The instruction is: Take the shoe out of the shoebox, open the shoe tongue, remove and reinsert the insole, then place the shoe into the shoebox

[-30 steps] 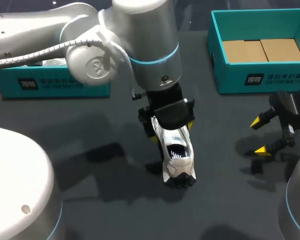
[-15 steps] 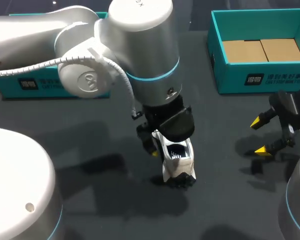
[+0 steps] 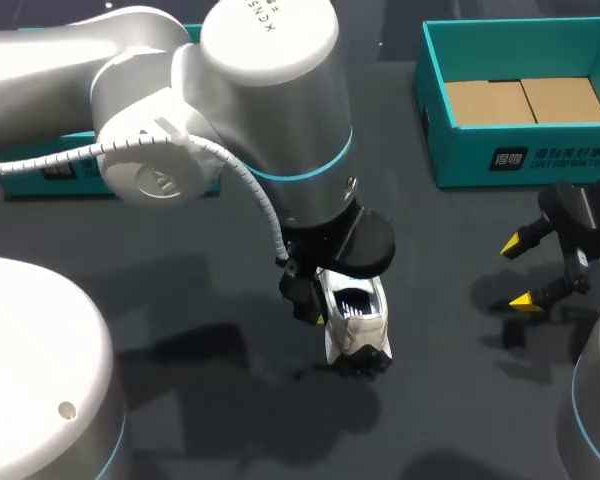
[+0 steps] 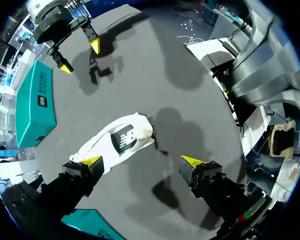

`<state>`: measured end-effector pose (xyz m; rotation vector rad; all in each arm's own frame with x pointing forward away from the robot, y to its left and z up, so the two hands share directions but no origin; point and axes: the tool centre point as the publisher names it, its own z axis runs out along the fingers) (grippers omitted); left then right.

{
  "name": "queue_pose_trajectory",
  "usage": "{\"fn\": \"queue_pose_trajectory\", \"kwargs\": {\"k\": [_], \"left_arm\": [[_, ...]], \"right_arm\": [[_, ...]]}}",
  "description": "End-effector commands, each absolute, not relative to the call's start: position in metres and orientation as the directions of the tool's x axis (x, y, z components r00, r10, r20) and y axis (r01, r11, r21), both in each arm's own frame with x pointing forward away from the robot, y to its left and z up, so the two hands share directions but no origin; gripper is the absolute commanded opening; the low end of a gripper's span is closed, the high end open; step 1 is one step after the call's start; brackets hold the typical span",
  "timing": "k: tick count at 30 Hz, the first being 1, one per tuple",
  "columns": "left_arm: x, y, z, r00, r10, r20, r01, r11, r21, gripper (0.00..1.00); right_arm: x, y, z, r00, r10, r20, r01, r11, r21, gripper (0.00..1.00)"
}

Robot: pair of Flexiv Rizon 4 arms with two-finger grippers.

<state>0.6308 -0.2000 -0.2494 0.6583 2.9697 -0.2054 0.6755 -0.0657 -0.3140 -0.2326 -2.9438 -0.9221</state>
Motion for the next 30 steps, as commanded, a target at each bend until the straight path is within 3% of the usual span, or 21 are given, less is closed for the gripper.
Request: {"fn": "queue_pose_trajectory", "kwargs": {"k": [1, 30], "left_arm": [[0.625, -0.218, -0.264, -0.95, 0.298, -0.092, 0.305, 0.949, -0.081, 1.0], [0.616, -0.249, -0.336, -0.995, -0.027, -0.095, -0.02, 0.997, -0.068, 1.0]], "right_arm": [[0.675, -0.066, -0.314, -0.988, 0.129, 0.09, 0.157, 0.812, 0.562, 1.0], [0.675, -0.066, -0.314, -0.988, 0.129, 0.09, 0.157, 0.812, 0.562, 1.0]]}}
